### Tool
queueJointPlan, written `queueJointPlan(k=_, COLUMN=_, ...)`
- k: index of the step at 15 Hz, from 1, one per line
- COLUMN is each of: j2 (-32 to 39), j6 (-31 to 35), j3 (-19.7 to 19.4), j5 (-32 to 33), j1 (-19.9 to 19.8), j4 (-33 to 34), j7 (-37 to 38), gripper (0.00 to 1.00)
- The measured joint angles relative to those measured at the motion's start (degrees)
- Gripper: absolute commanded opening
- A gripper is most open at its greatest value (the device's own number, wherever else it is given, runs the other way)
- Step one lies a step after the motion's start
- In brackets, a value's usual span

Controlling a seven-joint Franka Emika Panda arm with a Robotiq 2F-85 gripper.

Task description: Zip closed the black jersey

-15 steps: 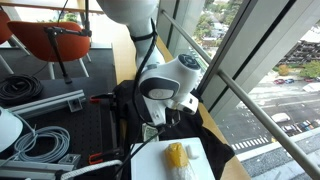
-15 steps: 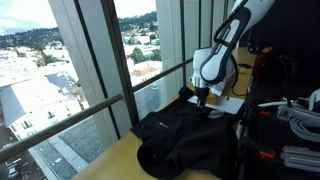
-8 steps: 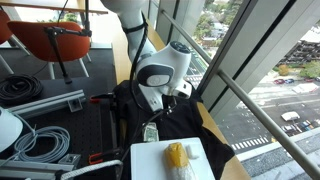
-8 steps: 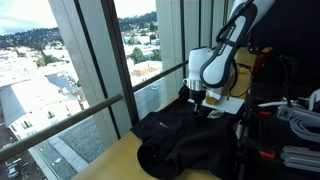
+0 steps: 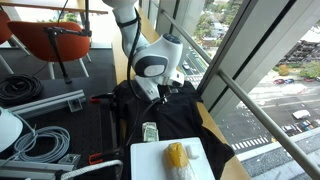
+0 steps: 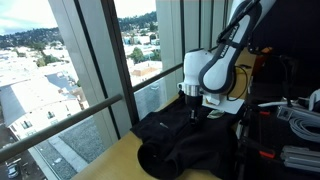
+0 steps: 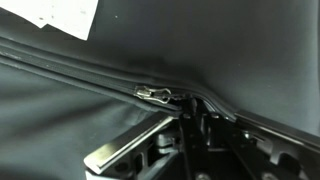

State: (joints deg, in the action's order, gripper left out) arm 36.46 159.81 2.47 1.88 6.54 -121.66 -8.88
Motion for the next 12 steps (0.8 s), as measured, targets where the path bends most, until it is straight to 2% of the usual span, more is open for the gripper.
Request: queueJointPlan(k=12, j2=2.0, j6=-1.7, j3=9.2, j5=0.0, j1=-0.3, j4=5.0, j7=-1.9, gripper=0.02)
